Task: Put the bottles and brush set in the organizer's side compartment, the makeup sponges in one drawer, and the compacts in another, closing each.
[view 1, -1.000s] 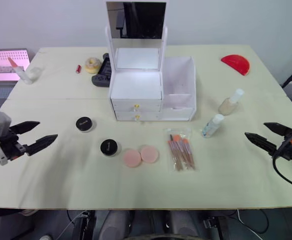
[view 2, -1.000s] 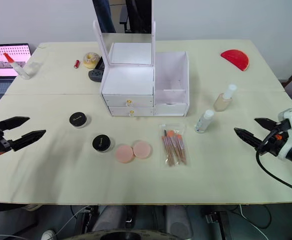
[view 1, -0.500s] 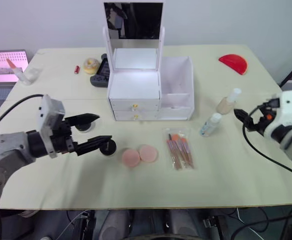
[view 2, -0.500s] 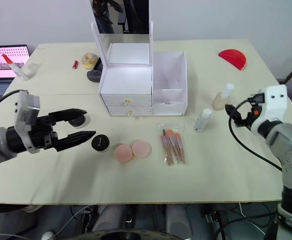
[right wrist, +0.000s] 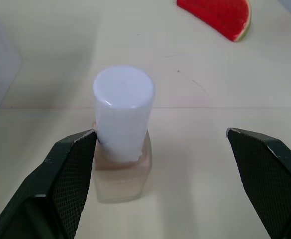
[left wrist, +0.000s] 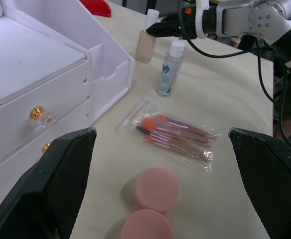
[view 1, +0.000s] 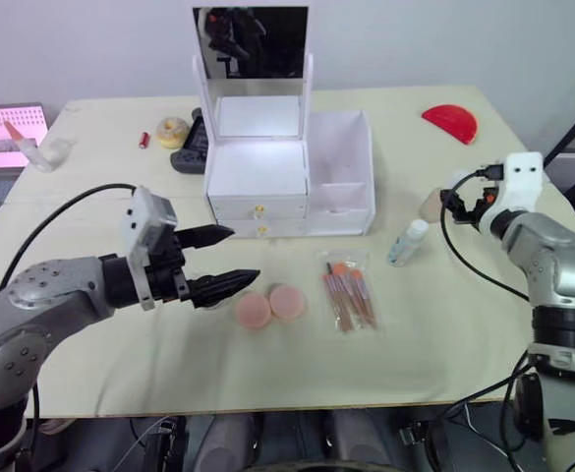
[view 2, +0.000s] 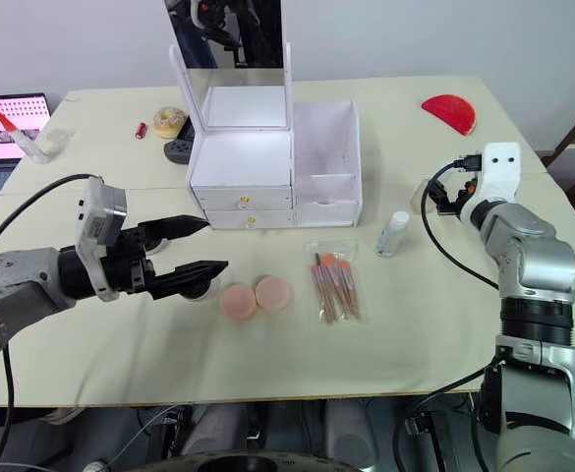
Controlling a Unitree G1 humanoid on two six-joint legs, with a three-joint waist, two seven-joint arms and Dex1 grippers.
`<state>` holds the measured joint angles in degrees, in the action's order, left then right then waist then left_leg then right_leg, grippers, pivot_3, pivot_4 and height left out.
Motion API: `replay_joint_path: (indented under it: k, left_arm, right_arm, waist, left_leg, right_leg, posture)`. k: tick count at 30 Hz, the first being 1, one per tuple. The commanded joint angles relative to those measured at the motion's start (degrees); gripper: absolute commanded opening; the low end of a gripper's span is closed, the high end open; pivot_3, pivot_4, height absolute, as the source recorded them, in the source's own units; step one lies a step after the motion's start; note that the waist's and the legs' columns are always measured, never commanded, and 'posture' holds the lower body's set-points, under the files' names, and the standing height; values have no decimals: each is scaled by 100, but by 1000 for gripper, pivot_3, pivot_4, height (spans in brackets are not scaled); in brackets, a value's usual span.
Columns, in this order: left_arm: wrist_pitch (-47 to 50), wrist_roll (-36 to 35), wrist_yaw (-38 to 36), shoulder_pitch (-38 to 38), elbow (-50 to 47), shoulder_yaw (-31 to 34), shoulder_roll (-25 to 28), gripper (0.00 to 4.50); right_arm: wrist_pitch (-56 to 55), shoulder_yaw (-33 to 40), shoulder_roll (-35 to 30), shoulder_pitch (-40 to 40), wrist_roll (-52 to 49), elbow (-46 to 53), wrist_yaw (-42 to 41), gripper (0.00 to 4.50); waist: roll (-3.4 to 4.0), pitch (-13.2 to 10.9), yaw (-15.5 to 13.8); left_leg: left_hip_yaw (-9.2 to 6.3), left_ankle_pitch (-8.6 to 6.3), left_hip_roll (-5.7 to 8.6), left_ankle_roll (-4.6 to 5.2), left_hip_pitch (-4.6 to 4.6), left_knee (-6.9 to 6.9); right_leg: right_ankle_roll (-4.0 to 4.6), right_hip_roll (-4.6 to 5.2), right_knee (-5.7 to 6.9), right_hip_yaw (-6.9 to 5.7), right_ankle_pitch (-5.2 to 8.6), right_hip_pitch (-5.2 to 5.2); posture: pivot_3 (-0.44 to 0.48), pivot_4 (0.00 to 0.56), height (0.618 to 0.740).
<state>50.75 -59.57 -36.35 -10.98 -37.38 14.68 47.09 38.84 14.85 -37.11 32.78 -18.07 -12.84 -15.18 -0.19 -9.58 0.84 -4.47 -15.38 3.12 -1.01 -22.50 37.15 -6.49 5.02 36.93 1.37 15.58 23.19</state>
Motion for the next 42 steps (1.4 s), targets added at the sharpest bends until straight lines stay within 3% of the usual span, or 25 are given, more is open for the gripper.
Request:
replay_joint_path:
  k: [1, 9, 12, 17, 18, 27, 34, 42]
  left_arm:
    - [-70, -142, 69, 56, -206, 120, 11, 4489]
    - [-115, -218, 137, 270, -284, 234, 45, 4489]
    - [-101, -254, 184, 238, -278, 224, 66, 4500]
    - [-54, -358, 314, 140, -291, 185, 90, 4500]
    - [-52, -367, 327, 124, -281, 175, 95, 4500]
    - [-34, -427, 427, 82, -239, 127, 113, 4500]
    - [-44, -407, 438, 39, -205, 63, 87, 4500]
    - [-65, -397, 475, -22, -196, 20, 60, 4500]
  right_arm:
    - [-282, 31, 2, 260, 95, -106, -108, 4421]
    - [-424, -114, 76, 580, 194, -424, -301, 4421]
    - [-393, -111, 98, 613, 204, -397, -316, 3575]
    - [-362, -127, 132, 604, 205, -307, -328, 920]
    - [-356, -127, 139, 604, 207, -296, -328, 787]
    - [-34, -86, 32, 716, 45, 308, -471, 791]
    - [1570, -198, -258, 1538, -1028, 1612, -1370, 791]
    - [2320, -669, 224, 1923, -1424, 2178, -1379, 791]
  waist:
    - [0, 0, 3]
    - [0, 0, 9]
    - [0, 0, 6]
    - [0, 0, -1]
    - [0, 0, 0]
    - [3, -2, 10]
    - [26, -23, 26]
    - [6, -34, -7]
  left_leg:
    - [0, 2, 0, -3, 2, 1]
    - [0, 6, 0, -8, 7, 2]
    - [0, 6, 0, -8, 7, 1]
    - [0, 6, 0, -8, 7, 2]
    - [0, 6, 0, -8, 7, 2]
    - [0, 6, 0, -8, 7, 1]
    - [-1, 6, -4, -8, 6, -5]
    - [-6, 6, 0, -8, 2, 0]
  right_leg:
    - [0, -1, 4, 1, 0, 0]
    - [1, -4, 15, 6, 1, 0]
    - [1, -3, 15, 5, 1, 0]
    - [1, -3, 15, 6, 1, 0]
    - [1, -3, 15, 6, 1, 0]
    - [1, -3, 15, 6, 1, 2]
    - [3, -7, 15, 7, 2, 8]
    - [5, 1, 11, 4, 2, 4]
  posture:
    - [0, 150, 740]
    - [0, 150, 740]
    - [0, 150, 740]
    - [0, 150, 740]
    - [0, 150, 740]
    - [0, 150, 740]
    - [0, 150, 740]
    - [0, 150, 740]
